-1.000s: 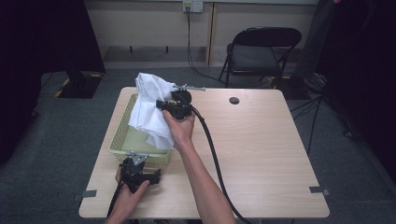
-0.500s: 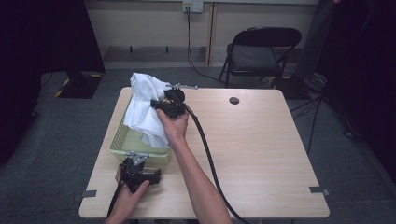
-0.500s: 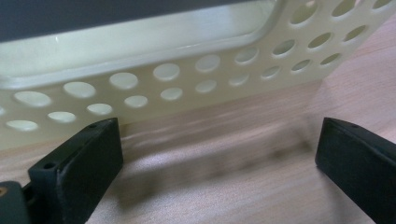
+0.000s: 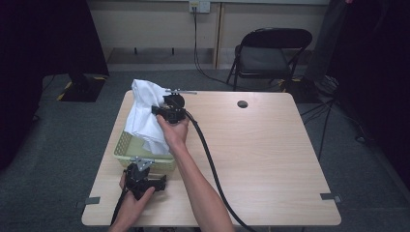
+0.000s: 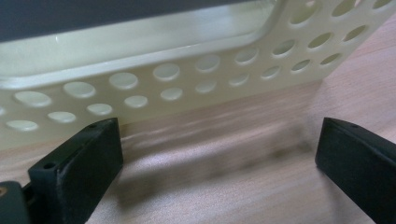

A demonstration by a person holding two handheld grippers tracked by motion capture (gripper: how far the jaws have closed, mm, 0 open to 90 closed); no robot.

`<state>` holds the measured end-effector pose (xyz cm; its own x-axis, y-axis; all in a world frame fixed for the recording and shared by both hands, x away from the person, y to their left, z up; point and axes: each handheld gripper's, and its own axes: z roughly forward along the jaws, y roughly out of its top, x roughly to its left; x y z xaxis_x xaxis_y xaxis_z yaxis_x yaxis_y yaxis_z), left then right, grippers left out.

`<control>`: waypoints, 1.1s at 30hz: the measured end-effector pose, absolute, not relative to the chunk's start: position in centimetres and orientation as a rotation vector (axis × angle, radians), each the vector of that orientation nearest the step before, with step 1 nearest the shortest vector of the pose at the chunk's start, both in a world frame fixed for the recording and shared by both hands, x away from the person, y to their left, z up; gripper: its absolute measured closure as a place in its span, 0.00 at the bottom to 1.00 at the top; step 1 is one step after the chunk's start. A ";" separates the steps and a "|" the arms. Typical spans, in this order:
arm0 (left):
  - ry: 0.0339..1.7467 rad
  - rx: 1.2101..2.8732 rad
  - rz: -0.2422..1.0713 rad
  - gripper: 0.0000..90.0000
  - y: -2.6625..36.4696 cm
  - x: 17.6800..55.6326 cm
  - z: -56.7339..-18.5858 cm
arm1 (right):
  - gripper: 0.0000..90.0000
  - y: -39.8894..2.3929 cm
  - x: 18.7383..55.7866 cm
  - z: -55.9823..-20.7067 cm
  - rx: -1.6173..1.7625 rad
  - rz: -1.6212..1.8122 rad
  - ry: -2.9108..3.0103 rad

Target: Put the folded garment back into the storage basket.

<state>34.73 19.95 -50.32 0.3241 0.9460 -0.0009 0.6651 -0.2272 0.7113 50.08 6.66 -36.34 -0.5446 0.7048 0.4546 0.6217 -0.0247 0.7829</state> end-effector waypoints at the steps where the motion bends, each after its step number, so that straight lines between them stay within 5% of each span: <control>1: 1.415 1.979 0.590 0.00 19.9 34.7 -50.3 | 0.92 6.8 50.1 -36.5 1.455 1.645 2.138; 33: 1.409 1.983 0.588 0.00 19.9 34.7 -50.3 | 0.92 8.1 51.5 -40.6 1.547 1.550 2.136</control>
<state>34.72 19.94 -50.31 0.3292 0.9443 -0.0001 0.6644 -0.2315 0.7106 51.48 8.09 -40.61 -0.4860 0.7467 0.4542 0.6631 -0.0235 0.7482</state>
